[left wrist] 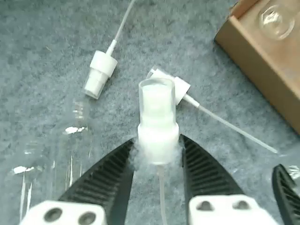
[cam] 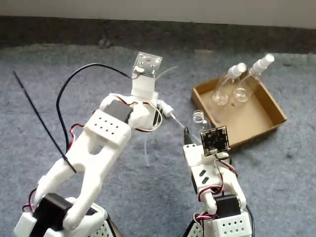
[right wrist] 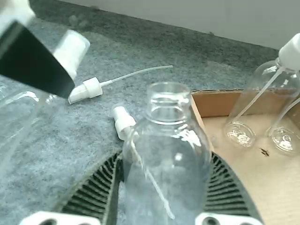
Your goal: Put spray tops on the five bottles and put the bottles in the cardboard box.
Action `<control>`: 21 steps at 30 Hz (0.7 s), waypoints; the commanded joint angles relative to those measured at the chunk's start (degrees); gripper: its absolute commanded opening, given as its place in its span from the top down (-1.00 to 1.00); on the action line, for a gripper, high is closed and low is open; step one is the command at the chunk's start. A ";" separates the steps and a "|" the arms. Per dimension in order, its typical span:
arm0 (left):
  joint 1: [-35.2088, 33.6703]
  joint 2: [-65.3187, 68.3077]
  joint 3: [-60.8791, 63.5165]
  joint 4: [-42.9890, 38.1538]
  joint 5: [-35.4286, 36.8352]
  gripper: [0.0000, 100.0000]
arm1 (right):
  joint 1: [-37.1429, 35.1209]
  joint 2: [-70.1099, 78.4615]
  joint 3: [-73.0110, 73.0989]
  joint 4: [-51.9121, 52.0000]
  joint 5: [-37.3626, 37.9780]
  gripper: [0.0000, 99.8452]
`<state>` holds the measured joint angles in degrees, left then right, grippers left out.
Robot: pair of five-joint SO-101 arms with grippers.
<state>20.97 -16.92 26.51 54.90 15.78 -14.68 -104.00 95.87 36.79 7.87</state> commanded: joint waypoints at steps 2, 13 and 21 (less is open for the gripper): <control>-0.40 -15.34 -3.56 0.62 -0.35 0.93 | -2.15 -0.92 5.58 -4.88 0.53 0.71; -0.13 -30.90 -3.47 -0.97 0.00 0.93 | -8.31 -1.27 5.58 -4.26 0.35 0.71; 0.13 -43.30 2.24 -10.02 0.00 0.93 | -13.76 -1.19 5.58 -4.26 0.26 0.71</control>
<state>20.88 -53.41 26.77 50.24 15.78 -26.73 -104.09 95.87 34.15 7.87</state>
